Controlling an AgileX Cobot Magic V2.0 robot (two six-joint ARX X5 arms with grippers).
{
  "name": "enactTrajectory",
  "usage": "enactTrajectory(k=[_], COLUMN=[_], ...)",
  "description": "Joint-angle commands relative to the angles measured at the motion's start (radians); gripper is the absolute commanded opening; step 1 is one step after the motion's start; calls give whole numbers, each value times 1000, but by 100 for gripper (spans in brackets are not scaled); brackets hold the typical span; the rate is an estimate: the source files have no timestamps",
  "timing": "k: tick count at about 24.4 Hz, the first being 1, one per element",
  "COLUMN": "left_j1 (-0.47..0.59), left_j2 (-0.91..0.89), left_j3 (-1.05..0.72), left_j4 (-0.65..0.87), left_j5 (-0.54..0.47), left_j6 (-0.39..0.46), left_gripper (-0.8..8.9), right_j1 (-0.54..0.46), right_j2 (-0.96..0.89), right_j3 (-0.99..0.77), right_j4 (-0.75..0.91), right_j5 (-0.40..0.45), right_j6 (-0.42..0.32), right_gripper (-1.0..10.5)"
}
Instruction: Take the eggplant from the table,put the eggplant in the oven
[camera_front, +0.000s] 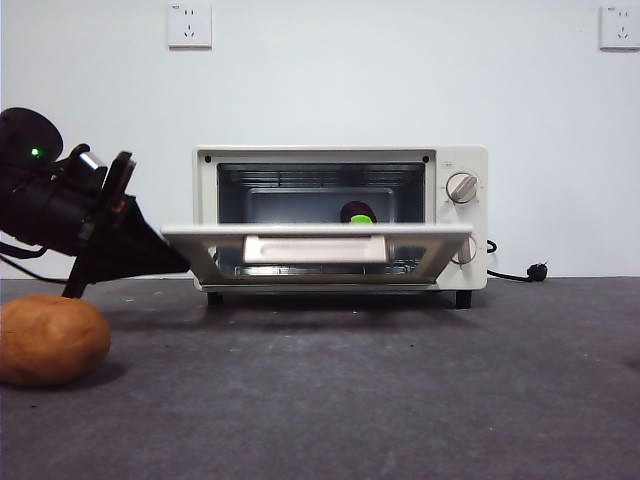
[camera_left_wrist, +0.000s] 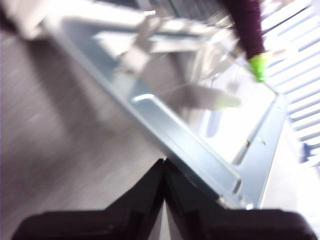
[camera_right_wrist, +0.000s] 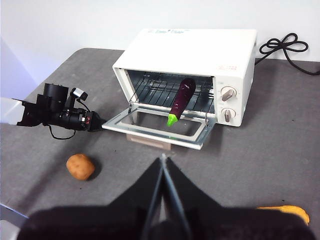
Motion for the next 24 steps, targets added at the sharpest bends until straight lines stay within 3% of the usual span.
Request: enactTrajectory(k=[1,14,24], left_j1=[-9,-9,-9], left_j2=[6,6,6], left_j3=[4,166,282], left_j4=[56,55,52], left_j5=[34,45,-45], left_j6=[-77,-135,-136], left_gripper=[-6,-6,-6], right_j1=[1,1,1], right_j2=[-5,-5,-5], right_j3=[1,1,1], right_j4=[-24,-24,-24], right_j5=[4,4,4], right_j6=[10,9,10], right_gripper=[-11,-11,-11])
